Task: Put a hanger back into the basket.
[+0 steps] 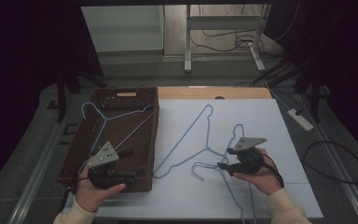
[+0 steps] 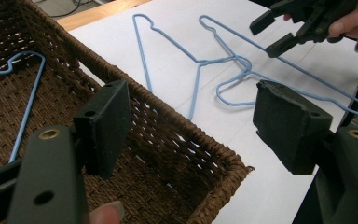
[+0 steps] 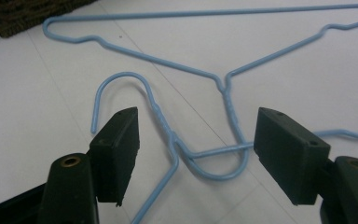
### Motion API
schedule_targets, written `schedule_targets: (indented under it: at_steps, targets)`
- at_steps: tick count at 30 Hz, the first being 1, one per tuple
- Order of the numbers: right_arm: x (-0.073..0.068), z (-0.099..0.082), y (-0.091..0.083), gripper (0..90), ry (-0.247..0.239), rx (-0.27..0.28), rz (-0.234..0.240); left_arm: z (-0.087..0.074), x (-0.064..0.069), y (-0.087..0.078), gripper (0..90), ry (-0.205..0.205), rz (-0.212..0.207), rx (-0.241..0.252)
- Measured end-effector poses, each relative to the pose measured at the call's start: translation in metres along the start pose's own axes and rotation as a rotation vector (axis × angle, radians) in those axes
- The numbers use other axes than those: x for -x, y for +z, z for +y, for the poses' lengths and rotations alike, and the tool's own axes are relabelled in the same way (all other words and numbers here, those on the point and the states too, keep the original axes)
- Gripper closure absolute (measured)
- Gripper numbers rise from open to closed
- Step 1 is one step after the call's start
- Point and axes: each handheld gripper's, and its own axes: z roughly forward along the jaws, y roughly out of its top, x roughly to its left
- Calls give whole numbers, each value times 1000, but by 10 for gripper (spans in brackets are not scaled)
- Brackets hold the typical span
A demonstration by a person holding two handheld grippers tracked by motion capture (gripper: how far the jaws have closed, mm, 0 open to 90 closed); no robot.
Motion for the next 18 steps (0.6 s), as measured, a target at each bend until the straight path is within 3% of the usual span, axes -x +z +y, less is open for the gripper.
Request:
schedule_targets:
  at_steps: [12,18]
  targets:
    - [-6,24,49,331,-92,-205,69,0,0,1,282,1,-6,-3]
    - [-11,34,66,416,-151,-302,77,0,-1,0,280,-1,-7,1]
